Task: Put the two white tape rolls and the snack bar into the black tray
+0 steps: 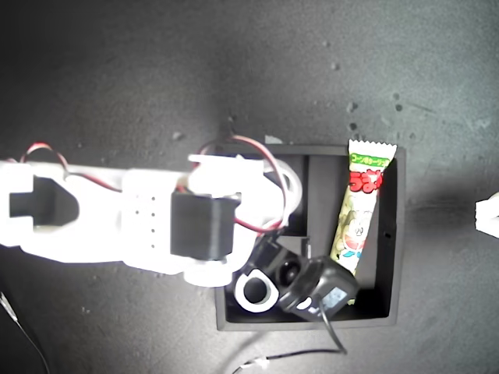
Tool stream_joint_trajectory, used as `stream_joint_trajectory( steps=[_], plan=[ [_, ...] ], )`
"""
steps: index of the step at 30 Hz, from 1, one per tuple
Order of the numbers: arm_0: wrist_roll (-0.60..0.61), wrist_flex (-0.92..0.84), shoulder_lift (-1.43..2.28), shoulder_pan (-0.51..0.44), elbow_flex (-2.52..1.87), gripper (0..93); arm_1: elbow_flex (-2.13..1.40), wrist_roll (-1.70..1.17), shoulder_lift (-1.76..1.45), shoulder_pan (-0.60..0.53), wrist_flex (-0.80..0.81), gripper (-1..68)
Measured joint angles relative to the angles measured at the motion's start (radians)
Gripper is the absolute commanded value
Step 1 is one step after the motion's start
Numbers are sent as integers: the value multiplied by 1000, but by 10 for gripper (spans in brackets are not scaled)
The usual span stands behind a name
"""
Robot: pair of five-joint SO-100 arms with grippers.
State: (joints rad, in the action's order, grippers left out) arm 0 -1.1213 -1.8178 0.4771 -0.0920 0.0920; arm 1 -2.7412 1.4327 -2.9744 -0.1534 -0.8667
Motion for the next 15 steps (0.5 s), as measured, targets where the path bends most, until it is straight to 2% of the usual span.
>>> stream_joint_trajectory(
  steps=[7, 15],
  plan=[
    [-34, 0, -2, -23, 26, 148, -40, 18, 0, -3, 11, -4],
    [-44, 0, 74, -86, 11, 153, -46, 26, -6, -3, 15, -4]
  ],
)
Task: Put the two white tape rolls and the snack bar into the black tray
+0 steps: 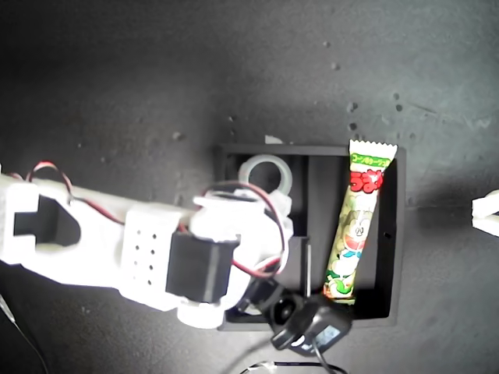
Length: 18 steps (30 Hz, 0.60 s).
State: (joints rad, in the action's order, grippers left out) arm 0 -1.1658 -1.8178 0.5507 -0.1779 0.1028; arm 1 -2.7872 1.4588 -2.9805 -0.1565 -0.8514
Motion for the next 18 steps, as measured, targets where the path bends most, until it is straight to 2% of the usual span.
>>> stream_joint_trajectory(
  steps=[6, 14, 18],
  plan=[
    [-18, 0, 324, 38, -333, 9, -52, -5, -15, 0, 9, -4],
    [-3, 0, 888, 201, -962, 0, -273, -57, -230, 55, 14, -4],
    [-3, 54, 1072, 247, -1307, 0, -322, -118, -282, 104, -64, -4]
  ],
)
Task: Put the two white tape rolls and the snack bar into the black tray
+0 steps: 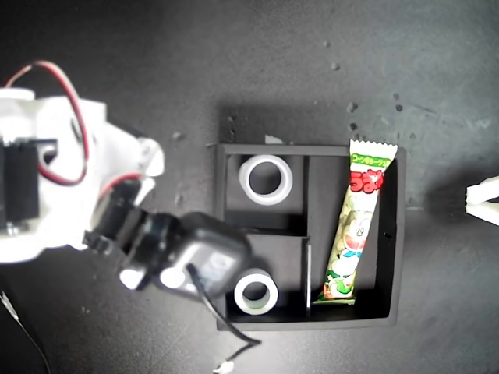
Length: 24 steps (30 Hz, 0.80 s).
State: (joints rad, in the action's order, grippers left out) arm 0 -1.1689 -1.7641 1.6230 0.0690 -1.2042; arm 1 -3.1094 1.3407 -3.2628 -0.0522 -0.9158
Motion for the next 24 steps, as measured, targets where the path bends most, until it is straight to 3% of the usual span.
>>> stream_joint_trajectory(
  steps=[6, 10, 11, 13, 19, 24],
  plan=[
    [-6, 296, 321, 28, -558, 0, -3, -74, -14, 170, -144, 3],
    [-32, 445, 532, 20, -870, 0, -3, -170, -14, 265, -143, 85],
    [-44, 469, 574, 23, -936, 0, -3, -192, -14, 265, -141, 80],
    [-67, 518, 653, 21, -1065, 0, -3, -209, -14, 261, -144, -4],
    [-158, 649, 988, -18, -1460, 0, -3, -233, -14, 287, -193, -5],
    [-232, 614, 1414, -44, -1750, -1, -3, -230, -14, 310, -207, -2]
  ],
)
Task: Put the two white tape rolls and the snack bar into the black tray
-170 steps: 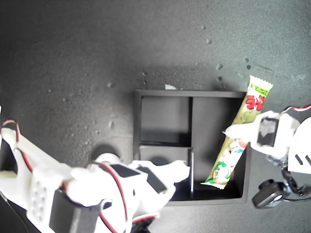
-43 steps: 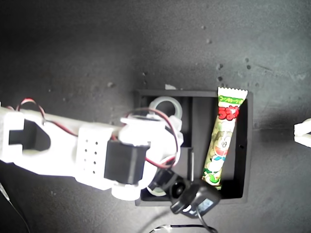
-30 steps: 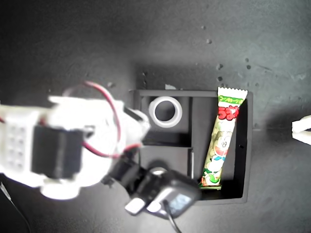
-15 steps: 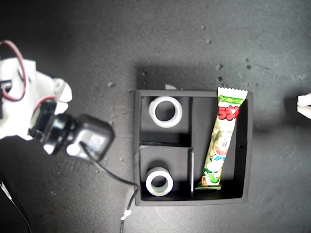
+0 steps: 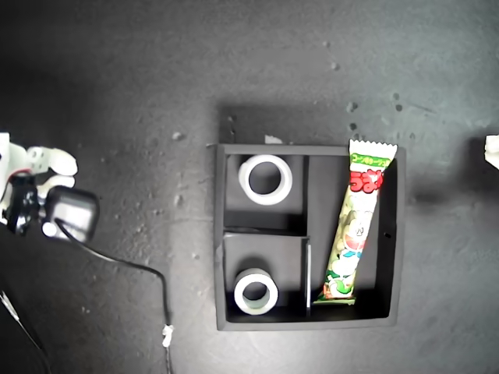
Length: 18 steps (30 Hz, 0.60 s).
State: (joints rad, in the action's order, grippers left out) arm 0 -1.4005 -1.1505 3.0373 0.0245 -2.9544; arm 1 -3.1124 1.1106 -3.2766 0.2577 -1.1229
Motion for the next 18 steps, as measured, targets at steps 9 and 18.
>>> stream_joint_trajectory(
  steps=[9, 18],
  plan=[
    [-6, -112, 301, 6, -126, 1, 0, -9, 0, 5, -31, 0],
    [-9, -198, 301, 2, -126, 1, 0, -69, -2, 63, -126, 0]
  ],
)
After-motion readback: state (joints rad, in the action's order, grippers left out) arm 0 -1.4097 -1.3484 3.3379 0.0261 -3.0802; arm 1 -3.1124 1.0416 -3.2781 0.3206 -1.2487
